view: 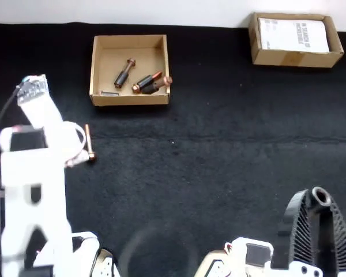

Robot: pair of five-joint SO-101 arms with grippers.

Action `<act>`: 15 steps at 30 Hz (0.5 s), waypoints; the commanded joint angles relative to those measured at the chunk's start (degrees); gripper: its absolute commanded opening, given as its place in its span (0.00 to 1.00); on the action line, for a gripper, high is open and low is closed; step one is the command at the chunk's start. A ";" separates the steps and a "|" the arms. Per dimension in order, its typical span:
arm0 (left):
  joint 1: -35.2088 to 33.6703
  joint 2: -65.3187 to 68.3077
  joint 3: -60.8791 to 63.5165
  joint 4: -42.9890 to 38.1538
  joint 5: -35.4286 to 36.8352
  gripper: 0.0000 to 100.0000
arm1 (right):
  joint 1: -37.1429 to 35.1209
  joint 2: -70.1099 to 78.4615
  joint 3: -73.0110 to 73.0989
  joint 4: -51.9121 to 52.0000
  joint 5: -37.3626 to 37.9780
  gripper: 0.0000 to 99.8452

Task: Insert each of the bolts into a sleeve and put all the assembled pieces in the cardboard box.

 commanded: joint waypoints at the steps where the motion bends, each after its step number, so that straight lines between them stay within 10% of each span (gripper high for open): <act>1: 0.48 12.97 -10.95 4.92 6.77 0.01 | 0.57 -5.76 11.30 -4.97 0.53 0.01; 15: 0.57 46.37 -39.16 6.77 27.43 0.01 | 0.57 -14.55 25.45 -6.64 2.55 0.01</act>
